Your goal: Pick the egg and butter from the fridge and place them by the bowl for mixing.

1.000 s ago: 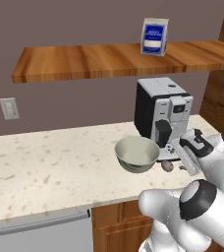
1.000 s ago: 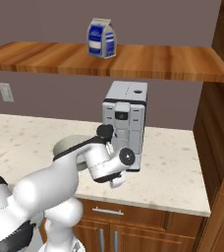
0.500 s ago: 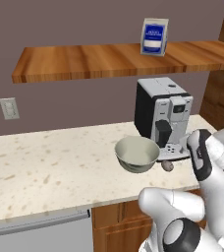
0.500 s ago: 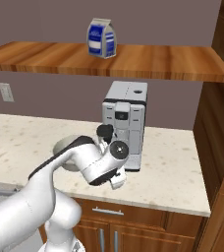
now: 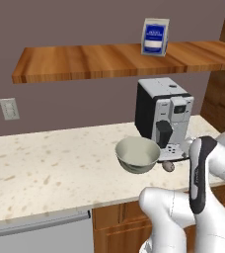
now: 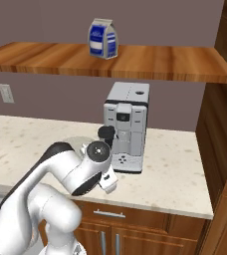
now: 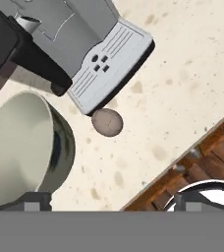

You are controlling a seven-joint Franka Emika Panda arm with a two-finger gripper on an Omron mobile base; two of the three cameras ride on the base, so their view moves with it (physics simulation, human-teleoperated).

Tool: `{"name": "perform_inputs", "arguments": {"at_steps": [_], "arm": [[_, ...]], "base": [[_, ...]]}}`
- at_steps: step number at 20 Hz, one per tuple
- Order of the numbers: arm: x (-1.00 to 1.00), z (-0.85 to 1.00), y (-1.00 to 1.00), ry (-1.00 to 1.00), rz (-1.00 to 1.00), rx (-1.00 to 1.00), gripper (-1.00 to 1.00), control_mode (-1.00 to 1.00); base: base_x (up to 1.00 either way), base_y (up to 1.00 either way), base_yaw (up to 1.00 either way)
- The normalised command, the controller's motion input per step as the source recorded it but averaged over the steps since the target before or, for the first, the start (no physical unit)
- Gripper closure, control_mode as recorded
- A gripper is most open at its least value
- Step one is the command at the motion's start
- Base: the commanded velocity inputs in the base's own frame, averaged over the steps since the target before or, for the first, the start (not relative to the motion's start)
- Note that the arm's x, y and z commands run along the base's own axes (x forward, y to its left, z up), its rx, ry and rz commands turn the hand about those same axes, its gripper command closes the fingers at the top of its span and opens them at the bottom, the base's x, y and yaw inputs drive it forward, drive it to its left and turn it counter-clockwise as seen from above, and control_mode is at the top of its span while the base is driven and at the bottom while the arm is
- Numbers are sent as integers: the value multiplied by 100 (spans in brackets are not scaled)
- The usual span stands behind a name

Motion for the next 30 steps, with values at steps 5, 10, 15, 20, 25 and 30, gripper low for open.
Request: {"name": "perform_inputs", "arguments": {"at_steps": [5, 10, 15, 20, 25, 30], "arm": [[-31, 47, 34, -10, 19, -25, -100, -100], [-23, 47, 23, 0, 7, -23, -100, -100], [-27, 39, 13, 6, 3, -19, -100, -100], [-43, 15, 11, 4, 9, -9, -100, -100], [-38, 15, 13, 1, 7, -2, -100, -100], [-24, 13, 16, 1, 5, 0, -100, -100]], "base": [[0, 0, 0], [0, 0, 0], [0, 0, 0], [0, 0, 0], [0, 0, 0], [0, 0, 0]]}}
